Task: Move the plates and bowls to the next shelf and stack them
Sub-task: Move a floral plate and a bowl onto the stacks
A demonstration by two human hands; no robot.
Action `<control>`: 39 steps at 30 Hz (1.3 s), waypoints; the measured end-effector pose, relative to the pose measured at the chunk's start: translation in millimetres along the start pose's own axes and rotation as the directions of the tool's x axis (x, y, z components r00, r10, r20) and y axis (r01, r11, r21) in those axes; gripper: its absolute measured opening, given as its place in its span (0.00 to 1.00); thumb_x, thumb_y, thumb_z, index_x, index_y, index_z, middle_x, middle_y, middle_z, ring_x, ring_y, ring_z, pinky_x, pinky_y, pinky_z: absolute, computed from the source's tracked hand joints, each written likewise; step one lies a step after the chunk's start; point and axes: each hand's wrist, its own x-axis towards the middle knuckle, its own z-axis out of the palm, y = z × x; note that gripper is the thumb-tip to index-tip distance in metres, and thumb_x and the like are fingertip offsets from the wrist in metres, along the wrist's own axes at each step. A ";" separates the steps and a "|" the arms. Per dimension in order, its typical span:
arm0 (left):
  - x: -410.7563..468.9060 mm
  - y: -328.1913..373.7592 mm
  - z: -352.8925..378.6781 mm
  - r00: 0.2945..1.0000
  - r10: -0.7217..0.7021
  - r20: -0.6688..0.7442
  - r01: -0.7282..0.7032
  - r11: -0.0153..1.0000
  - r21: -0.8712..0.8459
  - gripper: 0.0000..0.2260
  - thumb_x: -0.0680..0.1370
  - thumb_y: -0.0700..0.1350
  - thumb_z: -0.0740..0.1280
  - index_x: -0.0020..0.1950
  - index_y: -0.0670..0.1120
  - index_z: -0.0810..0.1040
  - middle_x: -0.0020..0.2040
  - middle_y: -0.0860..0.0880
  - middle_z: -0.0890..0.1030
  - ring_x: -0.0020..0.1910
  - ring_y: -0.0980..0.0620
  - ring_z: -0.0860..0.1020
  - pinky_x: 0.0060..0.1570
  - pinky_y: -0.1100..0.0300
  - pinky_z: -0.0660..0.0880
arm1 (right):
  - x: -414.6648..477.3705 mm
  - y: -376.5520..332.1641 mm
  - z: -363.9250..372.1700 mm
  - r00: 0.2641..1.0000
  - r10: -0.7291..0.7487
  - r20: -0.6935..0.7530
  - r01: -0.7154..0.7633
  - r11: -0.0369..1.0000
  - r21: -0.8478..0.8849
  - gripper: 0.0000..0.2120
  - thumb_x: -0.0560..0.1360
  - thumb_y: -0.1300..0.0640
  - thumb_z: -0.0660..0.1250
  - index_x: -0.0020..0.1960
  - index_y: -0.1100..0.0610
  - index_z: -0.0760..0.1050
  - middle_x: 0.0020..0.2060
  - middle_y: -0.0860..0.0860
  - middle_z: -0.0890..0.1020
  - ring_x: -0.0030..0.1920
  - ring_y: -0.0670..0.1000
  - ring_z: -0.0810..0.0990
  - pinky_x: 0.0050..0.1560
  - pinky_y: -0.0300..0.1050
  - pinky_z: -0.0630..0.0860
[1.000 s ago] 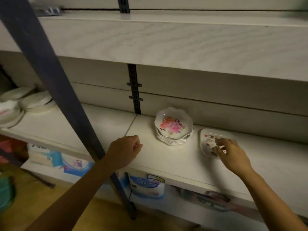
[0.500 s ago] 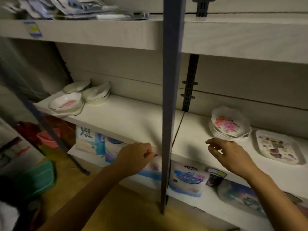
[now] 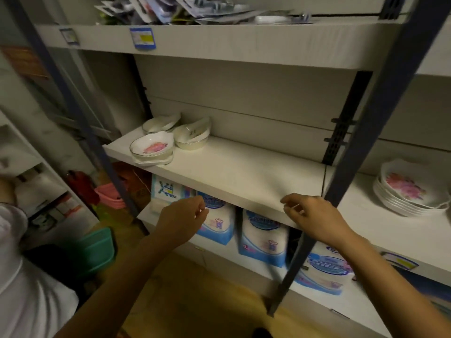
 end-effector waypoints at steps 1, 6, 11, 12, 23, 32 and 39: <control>2.2 -9.6 -3.6 1.000 -0.011 -0.010 0.011 1.000 0.006 0.10 0.79 0.49 0.59 0.51 0.43 0.74 0.48 0.47 0.82 0.43 0.52 0.78 0.41 0.61 0.72 | 9.2 -8.1 4.3 1.000 -0.010 0.005 0.010 1.000 -0.009 0.14 0.78 0.49 0.59 0.62 0.47 0.73 0.55 0.46 0.81 0.53 0.49 0.80 0.54 0.49 0.78; 26.9 -67.8 -14.5 0.997 -0.065 -0.045 0.066 0.997 0.033 0.10 0.79 0.50 0.60 0.50 0.44 0.75 0.48 0.48 0.82 0.39 0.54 0.74 0.38 0.64 0.67 | 61.8 -44.9 23.8 0.999 -0.039 0.010 0.039 0.997 -0.059 0.15 0.78 0.49 0.58 0.63 0.48 0.73 0.56 0.47 0.81 0.55 0.51 0.79 0.54 0.48 0.76; 69.2 -133.0 -27.3 0.994 -0.112 0.009 0.111 0.992 0.068 0.08 0.79 0.51 0.60 0.47 0.48 0.73 0.42 0.53 0.78 0.40 0.55 0.75 0.35 0.66 0.66 | 125.9 -77.9 47.5 0.998 -0.059 -0.004 0.059 0.997 -0.059 0.15 0.78 0.48 0.57 0.63 0.48 0.73 0.56 0.48 0.81 0.55 0.50 0.79 0.52 0.45 0.75; 78.8 -145.6 -31.2 0.992 -0.127 0.014 0.126 0.990 0.063 0.07 0.79 0.51 0.60 0.45 0.49 0.72 0.40 0.54 0.76 0.40 0.55 0.76 0.37 0.66 0.66 | 139.9 -85.1 51.7 0.998 -0.061 -0.009 0.060 0.997 -0.058 0.15 0.79 0.48 0.57 0.63 0.48 0.73 0.57 0.48 0.81 0.55 0.50 0.79 0.51 0.44 0.74; 157.1 -266.2 -60.0 0.973 -0.227 0.030 0.224 0.971 0.082 0.10 0.79 0.50 0.60 0.44 0.46 0.74 0.38 0.52 0.76 0.40 0.53 0.77 0.42 0.62 0.70 | 268.6 -163.4 95.2 0.997 -0.071 0.016 0.071 0.997 -0.032 0.14 0.79 0.50 0.57 0.62 0.51 0.74 0.58 0.49 0.80 0.54 0.50 0.79 0.49 0.41 0.74; 214.1 -341.2 -66.2 0.972 -0.232 0.044 0.231 0.973 0.027 0.14 0.79 0.48 0.59 0.34 0.50 0.67 0.34 0.51 0.74 0.37 0.52 0.74 0.39 0.63 0.68 | 336.6 -224.2 125.7 0.996 0.084 0.033 -0.083 0.995 -0.049 0.20 0.79 0.44 0.51 0.55 0.55 0.76 0.54 0.55 0.81 0.51 0.57 0.79 0.46 0.46 0.72; 242.6 -382.7 -68.9 0.970 -0.209 0.126 0.204 0.978 0.051 0.16 0.80 0.49 0.58 0.32 0.51 0.63 0.33 0.51 0.71 0.38 0.53 0.73 0.39 0.62 0.66 | 389.7 -268.3 156.0 0.946 0.315 0.076 -0.312 0.949 -0.053 0.27 0.78 0.39 0.49 0.57 0.58 0.75 0.55 0.56 0.80 0.55 0.57 0.79 0.48 0.47 0.71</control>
